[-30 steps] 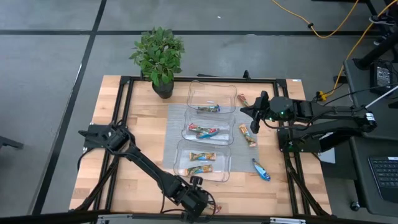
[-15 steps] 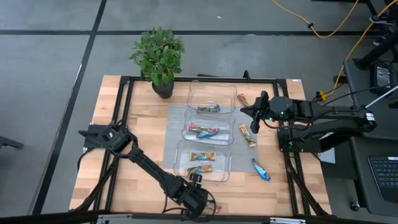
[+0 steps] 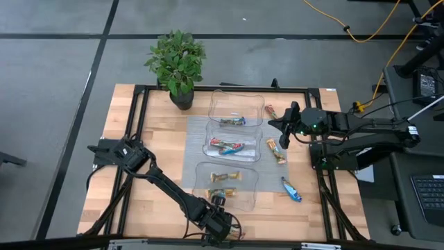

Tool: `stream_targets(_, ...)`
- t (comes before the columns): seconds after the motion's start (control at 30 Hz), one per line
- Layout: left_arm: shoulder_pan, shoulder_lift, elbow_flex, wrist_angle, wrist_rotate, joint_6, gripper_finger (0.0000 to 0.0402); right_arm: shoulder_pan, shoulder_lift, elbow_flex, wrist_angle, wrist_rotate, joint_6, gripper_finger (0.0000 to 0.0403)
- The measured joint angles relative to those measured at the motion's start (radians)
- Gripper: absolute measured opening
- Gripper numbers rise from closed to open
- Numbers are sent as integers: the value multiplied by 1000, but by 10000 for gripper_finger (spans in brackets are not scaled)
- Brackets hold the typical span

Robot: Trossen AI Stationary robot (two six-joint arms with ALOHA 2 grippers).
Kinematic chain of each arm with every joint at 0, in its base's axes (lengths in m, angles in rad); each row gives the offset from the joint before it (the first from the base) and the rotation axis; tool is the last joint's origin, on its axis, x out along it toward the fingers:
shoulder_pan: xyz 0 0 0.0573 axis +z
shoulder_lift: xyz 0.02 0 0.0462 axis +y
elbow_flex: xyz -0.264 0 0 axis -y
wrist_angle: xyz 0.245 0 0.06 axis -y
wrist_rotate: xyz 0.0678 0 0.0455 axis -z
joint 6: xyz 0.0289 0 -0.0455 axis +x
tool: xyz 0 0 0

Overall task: Pick and place Granola Bars by type
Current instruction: Put the red granola bar into the middle transparent bin

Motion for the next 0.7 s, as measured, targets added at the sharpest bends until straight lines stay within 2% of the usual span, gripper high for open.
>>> stream_targets(0.23, 8, -2, -1, 30, 7, -28, 158, 0, 0, 0, 0, 0, 0, 8)
stream_targets(0.43, 6, -2, 5, 36, 20, -29, 117, 0, 0, 0, 0, 0, 0, 8)
stream_targets(0.7, 13, -2, 71, 43, 35, -4, 50, 0, 0, 0, 0, 0, 0, 8)
